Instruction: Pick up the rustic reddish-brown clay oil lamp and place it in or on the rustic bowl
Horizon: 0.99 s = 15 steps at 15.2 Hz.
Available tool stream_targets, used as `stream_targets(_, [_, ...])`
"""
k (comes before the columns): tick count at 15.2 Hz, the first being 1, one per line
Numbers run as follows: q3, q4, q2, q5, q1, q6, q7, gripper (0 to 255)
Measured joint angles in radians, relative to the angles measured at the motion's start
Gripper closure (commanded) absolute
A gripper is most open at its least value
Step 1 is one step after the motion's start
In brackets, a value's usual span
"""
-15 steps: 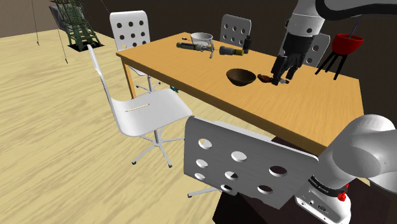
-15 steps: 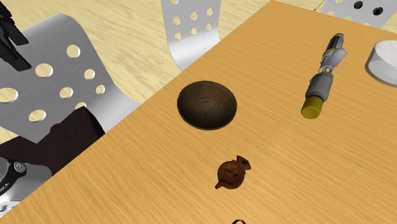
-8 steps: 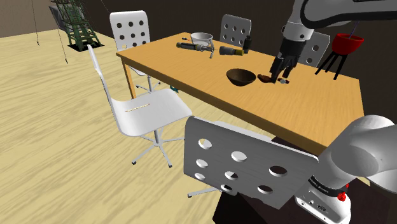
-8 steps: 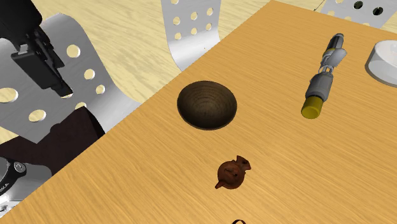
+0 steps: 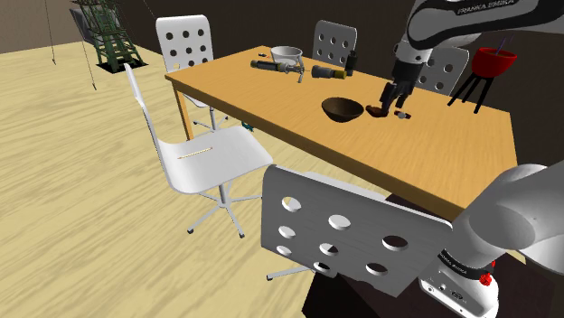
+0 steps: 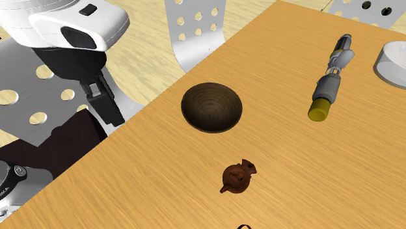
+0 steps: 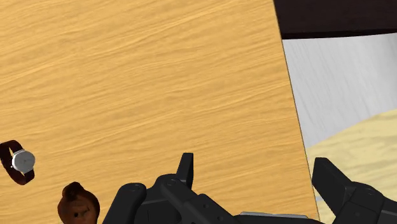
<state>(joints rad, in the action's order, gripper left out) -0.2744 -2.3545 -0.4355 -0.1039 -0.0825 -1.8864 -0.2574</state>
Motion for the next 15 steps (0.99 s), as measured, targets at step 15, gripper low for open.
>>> stream_targets(15, [-0.187, 0.375, 0.55, 0.167, -0.062, -0.163, -0.378, 0])
